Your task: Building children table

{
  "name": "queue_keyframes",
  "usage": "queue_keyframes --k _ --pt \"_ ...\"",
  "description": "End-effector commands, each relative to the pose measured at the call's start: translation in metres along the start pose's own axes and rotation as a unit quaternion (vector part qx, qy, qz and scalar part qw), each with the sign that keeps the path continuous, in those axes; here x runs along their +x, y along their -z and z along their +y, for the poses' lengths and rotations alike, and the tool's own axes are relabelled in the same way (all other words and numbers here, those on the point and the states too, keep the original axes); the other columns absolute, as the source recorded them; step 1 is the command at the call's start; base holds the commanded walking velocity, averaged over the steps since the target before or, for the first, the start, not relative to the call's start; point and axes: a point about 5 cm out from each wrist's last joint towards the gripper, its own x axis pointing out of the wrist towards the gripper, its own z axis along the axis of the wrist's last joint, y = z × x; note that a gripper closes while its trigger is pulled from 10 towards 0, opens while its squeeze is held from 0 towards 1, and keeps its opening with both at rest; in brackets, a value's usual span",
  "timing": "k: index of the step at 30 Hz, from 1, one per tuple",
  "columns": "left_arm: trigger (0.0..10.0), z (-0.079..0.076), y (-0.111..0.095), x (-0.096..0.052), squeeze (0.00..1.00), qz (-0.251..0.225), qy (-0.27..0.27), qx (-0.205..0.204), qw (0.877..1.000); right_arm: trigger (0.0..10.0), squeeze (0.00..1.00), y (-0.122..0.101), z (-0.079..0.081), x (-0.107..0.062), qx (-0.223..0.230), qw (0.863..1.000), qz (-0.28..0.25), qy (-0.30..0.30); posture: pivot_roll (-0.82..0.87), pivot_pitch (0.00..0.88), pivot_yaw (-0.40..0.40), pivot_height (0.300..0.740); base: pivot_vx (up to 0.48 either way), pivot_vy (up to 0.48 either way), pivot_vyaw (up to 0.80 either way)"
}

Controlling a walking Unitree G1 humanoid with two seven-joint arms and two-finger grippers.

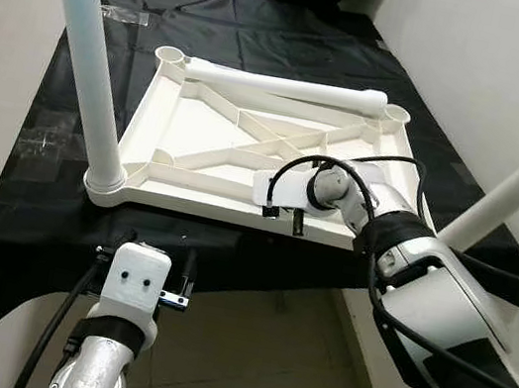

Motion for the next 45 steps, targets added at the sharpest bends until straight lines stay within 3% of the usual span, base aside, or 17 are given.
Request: queue_keyframes --k 1,7,8,14,16,18,19,20,21,24,28,31,32,33,35,42,45 --pt "10.0 -0.002 0.006 -0.001 0.00 0.016 0.001 0.001 1.000 0.0 0.00 -0.006 -0.023 -0.011 -0.071 0.995 0.017 0.070 0.02 0.153 -0.149 0.740 0.000 0.000 0.00" --pt "10.0 -0.002 0.007 -0.002 0.00 0.016 0.001 0.001 1.000 0.0 0.00 -0.008 -0.025 -0.013 -0.095 0.993 0.010 0.074 0.02 0.142 -0.148 0.740 0.000 0.000 0.00" --pt "10.0 -0.002 0.007 -0.001 0.00 0.016 0.001 0.001 1.000 10.0 0.00 -0.010 -0.027 -0.014 -0.093 0.992 0.003 0.080 0.02 0.136 -0.149 0.740 0.000 0.000 0.00" --pt "10.0 -0.002 0.007 -0.001 0.00 0.015 0.001 0.001 1.000 10.0 0.00 -0.013 -0.031 -0.015 -0.077 0.991 -0.008 0.106 0.02 0.136 -0.149 0.740 0.000 0.000 0.00" --pt "10.0 -0.002 0.007 -0.001 0.00 0.015 0.001 0.002 1.000 10.0 1.00 -0.019 -0.039 -0.019 -0.047 0.989 -0.037 0.137 0.03 0.122 -0.142 0.740 0.000 0.000 0.00" --pt "10.0 -0.001 0.006 0.001 0.00 0.013 0.001 0.004 1.000 10.0 1.00 -0.027 -0.048 -0.025 0.022 0.984 -0.085 0.158 0.03 0.114 -0.146 0.740 0.000 0.000 0.00" --pt "10.0 0.000 0.006 0.002 0.00 0.012 0.000 0.005 1.000 10.0 0.33 -0.031 -0.054 -0.029 0.101 0.972 -0.132 0.167 0.03 0.105 -0.145 0.740 0.000 0.000 0.00" --pt "10.0 0.000 0.006 0.002 0.00 0.012 0.000 0.005 1.000 10.0 0.33 -0.031 -0.054 -0.029 0.101 0.972 -0.132 0.167 0.03 0.105 -0.145 0.740 0.000 0.000 0.00" --pt "10.0 0.001 0.006 0.003 0.00 0.011 -0.002 0.007 1.000 10.0 0.00 -0.034 -0.059 -0.033 0.175 0.953 -0.180 0.171 0.04 0.102 -0.144 0.740 0.000 0.000 0.00" --pt "10.0 0.004 0.007 0.005 0.00 0.009 -0.007 0.008 1.000 10.0 0.00 -0.037 -0.061 -0.036 0.330 0.888 -0.283 0.148 0.04 0.094 -0.136 0.740 0.000 0.000 0.00" --pt "10.0 0.009 0.007 0.008 0.00 0.009 -0.017 0.004 1.000 10.0 0.00 -0.036 -0.049 -0.027 0.429 0.826 -0.346 0.116 0.04 0.085 -0.126 0.740 0.000 0.000 0.00" --pt "10.0 0.011 0.007 0.009 0.00 0.008 -0.022 0.000 1.000 10.0 0.00 -0.036 -0.044 -0.023 0.459 0.802 -0.367 0.107 0.04 0.085 -0.126 0.740 0.000 0.000 0.00" --pt "10.0 0.015 0.007 0.010 0.00 0.009 -0.029 0.000 1.000 10.0 0.00 -0.032 -0.036 -0.017 0.508 0.764 -0.381 0.113 0.05 0.074 -0.120 0.740 0.000 0.000 0.00" --pt "10.0 0.015 0.007 0.010 0.00 0.009 -0.029 0.000 1.000 10.0 0.00 -0.032 -0.036 -0.017 0.508 0.764 -0.381 0.113 0.05 0.074 -0.120 0.740 0.000 0.000 0.00" --pt "10.0 0.025 0.009 0.012 0.00 0.012 -0.048 0.000 0.999 10.0 0.00 -0.018 -0.015 -0.002 0.597 0.690 -0.371 0.173 0.06 0.067 -0.105 0.740 0.000 0.000 0.00" --pt "10.0 0.032 0.009 0.015 0.00 0.013 -0.056 -0.006 0.998 10.0 0.00 0.000 0.011 0.011 0.659 0.634 -0.327 0.239 0.06 0.056 -0.092 0.740 0.000 0.043 0.00" --pt "10.0 0.032 0.009 0.015 0.00 0.013 -0.056 -0.005 0.998 10.0 0.00 0.002 0.015 0.013 0.664 0.629 -0.322 0.244 0.07 0.056 -0.090 0.740 0.000 0.363 0.00"
